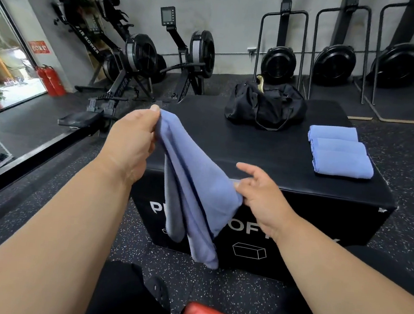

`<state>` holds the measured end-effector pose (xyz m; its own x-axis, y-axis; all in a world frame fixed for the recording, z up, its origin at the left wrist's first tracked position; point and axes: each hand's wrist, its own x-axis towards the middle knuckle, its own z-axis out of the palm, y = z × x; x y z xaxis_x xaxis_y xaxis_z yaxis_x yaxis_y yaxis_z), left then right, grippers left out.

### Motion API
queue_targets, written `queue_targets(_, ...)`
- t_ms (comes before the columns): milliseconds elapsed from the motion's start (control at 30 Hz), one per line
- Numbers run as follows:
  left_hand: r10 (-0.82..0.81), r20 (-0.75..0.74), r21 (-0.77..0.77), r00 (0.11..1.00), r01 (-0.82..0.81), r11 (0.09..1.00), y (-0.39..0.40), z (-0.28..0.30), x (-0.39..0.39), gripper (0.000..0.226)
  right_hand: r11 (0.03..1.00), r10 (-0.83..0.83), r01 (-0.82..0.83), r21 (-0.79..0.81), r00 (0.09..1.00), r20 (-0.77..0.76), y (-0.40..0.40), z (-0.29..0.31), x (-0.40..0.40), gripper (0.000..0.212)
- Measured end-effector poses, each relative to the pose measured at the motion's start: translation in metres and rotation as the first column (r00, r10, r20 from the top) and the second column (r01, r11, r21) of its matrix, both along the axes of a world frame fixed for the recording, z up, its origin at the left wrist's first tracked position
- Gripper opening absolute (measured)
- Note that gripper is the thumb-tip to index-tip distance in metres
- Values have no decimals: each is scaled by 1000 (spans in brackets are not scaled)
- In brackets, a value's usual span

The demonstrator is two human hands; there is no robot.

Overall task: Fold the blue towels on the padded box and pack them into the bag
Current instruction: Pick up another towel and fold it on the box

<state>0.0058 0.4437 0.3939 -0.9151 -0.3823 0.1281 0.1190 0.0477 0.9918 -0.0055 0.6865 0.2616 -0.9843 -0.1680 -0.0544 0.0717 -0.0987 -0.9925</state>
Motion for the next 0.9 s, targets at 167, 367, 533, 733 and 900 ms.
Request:
queue_targets(167, 70, 60, -187, 996, -58, 981, -37, -18, -9, 30, 986, -163, 160, -40, 983, -90, 24, 22, -14, 41)
queue_targets(367, 87, 94, -235, 992, -63, 970, -52, -28, -15, 49, 971, -237, 233, -43, 958, -164, 39, 31, -24, 35)
queue_targets(533, 104, 90, -247, 990, -79, 966, -51, -33, -18, 34, 966, -256, 248, -66, 951, -172, 41, 33, -27, 31)
queue_targets(733, 72, 98, -191, 993, -52, 980, -49, -41, -23, 31, 963, -264, 252, -92, 951, -159, 41, 26, -28, 28)
queue_targets(900, 63, 101, -166, 993, -45, 985, -37, -45, -26, 28, 967, -247, 235, -97, 958, -144, 42, 18, -31, 27)
